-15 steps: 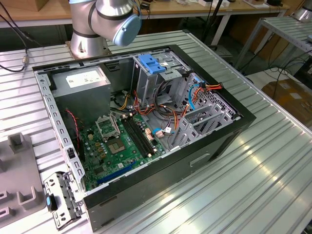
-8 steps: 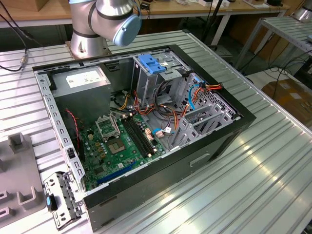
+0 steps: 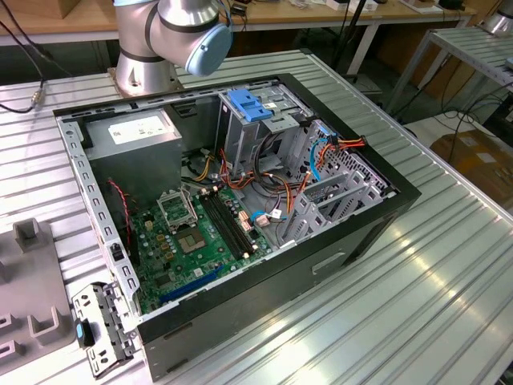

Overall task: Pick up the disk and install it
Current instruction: 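Pick up the disk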

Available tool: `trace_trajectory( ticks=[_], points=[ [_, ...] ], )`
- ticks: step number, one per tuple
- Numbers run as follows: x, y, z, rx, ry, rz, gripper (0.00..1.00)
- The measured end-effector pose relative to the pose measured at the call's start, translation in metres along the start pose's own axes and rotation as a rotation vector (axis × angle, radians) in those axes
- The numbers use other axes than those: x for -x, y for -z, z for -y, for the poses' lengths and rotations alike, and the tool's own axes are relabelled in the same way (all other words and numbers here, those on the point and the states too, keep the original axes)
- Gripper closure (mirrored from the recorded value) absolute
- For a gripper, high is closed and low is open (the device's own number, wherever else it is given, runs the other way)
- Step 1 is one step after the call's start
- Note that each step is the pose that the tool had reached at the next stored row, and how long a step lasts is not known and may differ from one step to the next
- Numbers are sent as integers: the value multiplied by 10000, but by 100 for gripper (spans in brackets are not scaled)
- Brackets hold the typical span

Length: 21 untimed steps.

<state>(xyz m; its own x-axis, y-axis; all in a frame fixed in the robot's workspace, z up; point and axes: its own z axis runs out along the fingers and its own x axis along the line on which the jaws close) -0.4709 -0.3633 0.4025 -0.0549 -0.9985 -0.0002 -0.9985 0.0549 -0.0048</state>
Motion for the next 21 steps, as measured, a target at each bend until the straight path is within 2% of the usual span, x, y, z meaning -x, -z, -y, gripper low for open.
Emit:
trace_trajectory(
  ticks=[3, 5, 7, 9, 11, 16, 17, 18, 21],
  points=[
    [0, 51, 0, 0, 0, 1, 63],
    [0, 124, 1, 0, 0, 0, 63],
    [0, 160, 1, -1, 0, 1, 63],
    [0, 229, 1, 0, 0, 1, 63],
    [0, 270, 1, 0, 0, 0, 63],
    [0, 440, 2, -1, 0, 1, 63],
    [0, 456, 2, 0, 0, 0, 63],
    [0, 505, 2, -1, 0, 1, 63],
    [0, 576, 3, 0, 0, 0, 63]
  ],
)
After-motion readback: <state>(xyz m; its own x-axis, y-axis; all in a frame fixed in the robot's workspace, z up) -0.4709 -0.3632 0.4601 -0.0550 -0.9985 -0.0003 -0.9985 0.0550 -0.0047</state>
